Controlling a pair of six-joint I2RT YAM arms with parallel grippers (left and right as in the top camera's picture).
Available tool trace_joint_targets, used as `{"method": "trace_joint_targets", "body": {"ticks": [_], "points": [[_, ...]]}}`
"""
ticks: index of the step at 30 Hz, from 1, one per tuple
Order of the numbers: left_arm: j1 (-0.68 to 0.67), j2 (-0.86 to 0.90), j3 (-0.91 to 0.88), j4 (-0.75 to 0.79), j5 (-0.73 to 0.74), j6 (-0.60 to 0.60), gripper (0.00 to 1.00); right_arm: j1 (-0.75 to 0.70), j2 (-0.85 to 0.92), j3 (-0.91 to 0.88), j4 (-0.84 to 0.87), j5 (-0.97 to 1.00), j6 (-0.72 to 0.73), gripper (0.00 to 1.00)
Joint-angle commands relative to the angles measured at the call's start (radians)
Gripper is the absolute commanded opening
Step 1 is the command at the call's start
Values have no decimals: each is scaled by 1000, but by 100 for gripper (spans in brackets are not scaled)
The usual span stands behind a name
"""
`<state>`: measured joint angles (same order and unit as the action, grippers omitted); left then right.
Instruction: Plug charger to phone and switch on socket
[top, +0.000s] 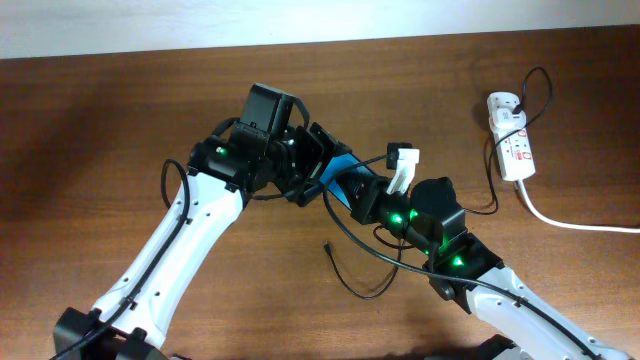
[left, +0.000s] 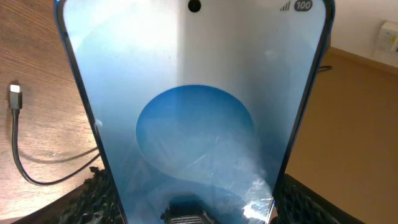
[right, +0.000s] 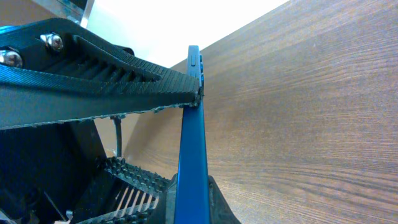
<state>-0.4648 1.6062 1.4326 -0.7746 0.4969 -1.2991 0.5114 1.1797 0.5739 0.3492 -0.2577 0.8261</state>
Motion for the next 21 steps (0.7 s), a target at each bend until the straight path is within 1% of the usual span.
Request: {"method": "trace_joint_targets", "body": {"ticks": [1,2,4,7,10,11,14,18,21], "points": [[-6,-35,24,10,31,5,57,4,-6,18,35,-10,56,4],[-6,-35,24,10,33,5,58,4,-6,18,36,-10,61,4],[-6,-35,24,10,34,5,68,3,-6,18,41,-10,74,4],[-6,-35,24,10,34,5,77,3,-6,18,50,-10,74,4],[-6,-35,24,10,38,5,96,3,-6,18,53,-6,100,4],[-6,-35,24,10,38,5,99,3,-6,18,53,-6,100,4],[-6,-35,24,10,38,5,99,3,-6,18,52,-6,101,4],[-6,-35,24,10,38,6,99,-14,-6,18,52,-11,145,4],[-6,-35,24,10,38,32,99,-44,-9,18,52,-44,160,4]]}}
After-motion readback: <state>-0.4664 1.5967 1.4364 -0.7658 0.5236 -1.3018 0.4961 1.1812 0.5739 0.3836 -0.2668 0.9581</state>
